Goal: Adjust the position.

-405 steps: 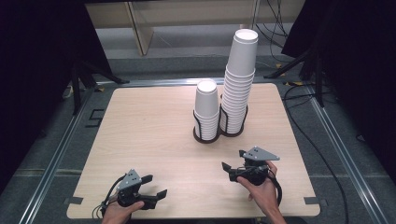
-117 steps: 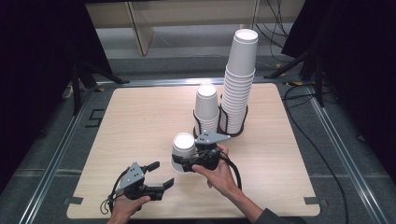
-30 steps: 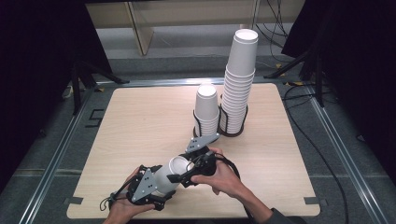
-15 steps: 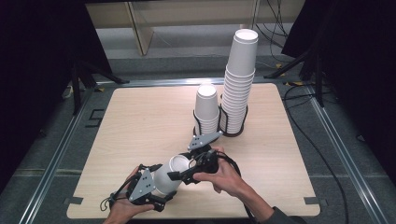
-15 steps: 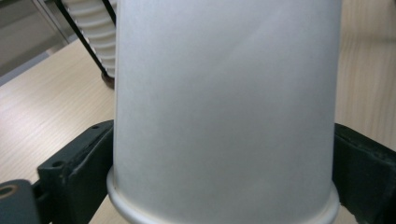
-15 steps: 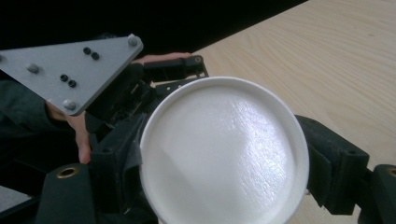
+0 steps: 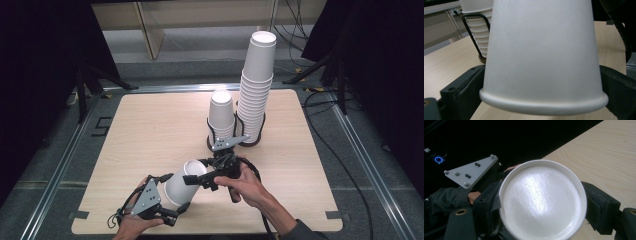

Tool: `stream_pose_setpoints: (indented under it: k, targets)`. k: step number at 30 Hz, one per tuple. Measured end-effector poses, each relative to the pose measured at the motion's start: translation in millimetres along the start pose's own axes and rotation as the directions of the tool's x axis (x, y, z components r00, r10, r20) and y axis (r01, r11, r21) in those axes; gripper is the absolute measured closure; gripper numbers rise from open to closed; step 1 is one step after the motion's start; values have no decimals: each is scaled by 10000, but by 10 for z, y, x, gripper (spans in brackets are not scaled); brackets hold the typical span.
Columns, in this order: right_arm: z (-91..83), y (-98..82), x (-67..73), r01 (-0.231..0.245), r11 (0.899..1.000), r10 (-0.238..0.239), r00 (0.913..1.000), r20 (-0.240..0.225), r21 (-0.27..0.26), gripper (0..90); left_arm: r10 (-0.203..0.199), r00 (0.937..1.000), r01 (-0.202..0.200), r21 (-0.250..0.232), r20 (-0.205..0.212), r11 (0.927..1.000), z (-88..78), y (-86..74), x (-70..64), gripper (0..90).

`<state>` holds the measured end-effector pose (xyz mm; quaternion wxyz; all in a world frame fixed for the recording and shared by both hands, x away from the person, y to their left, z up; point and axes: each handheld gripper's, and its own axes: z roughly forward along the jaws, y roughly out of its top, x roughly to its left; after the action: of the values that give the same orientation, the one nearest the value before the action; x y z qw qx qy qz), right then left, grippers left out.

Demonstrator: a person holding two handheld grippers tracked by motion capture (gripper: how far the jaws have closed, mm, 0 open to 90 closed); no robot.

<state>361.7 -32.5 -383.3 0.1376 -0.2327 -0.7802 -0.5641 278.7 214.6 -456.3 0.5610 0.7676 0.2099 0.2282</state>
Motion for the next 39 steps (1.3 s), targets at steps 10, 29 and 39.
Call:
stream_pose_setpoints:
  k: [10,29,39]
  targets:
    - [12,7,34,-42,9998,42,10000,-6,-219,248,29,9998,-33,-217,-205,9998,13,1,-7,7]
    - [-88,85,157,2284,9602,-2502,9592,1316,1609,180,838,9964,-811,1482,-116,9856,-27,15,30,105]
    - [-63,60,345,3951,8322,-4838,8602,1613,3890,194,1651,9821,-1849,3008,902,9356,33,11,-47,112]
